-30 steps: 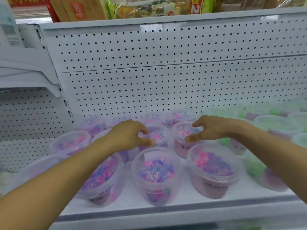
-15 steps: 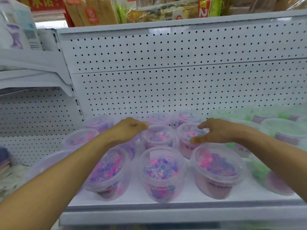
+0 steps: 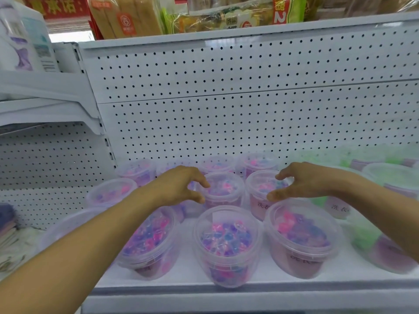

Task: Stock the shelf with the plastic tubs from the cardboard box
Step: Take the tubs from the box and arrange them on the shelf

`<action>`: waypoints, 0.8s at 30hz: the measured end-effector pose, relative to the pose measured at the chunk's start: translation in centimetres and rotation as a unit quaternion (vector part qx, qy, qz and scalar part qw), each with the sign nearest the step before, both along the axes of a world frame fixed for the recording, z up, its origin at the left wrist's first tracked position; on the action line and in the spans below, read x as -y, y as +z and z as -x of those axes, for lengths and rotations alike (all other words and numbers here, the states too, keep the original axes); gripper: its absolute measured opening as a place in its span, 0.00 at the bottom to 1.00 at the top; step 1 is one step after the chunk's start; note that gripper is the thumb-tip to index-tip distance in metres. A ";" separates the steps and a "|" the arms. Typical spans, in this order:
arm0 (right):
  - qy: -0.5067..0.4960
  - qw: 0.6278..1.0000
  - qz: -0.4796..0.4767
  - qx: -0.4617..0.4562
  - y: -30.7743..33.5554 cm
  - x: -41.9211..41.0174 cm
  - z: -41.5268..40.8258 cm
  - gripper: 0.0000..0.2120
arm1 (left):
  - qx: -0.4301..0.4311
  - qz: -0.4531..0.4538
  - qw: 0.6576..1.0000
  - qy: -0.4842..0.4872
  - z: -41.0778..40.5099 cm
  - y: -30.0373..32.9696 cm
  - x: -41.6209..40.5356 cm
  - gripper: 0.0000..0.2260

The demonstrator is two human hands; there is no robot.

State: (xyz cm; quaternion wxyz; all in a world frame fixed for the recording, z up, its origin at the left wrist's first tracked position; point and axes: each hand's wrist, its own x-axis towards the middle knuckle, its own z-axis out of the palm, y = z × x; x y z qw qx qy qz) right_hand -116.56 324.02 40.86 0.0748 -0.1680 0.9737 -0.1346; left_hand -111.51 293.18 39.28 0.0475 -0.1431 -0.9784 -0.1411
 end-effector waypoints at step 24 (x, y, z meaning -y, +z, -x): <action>0.009 1.000 0.021 0.019 -0.3 -0.6 0.3 0.44 | 0.048 -0.048 0.995 0.076 5.2 -0.4 -1.8 0.06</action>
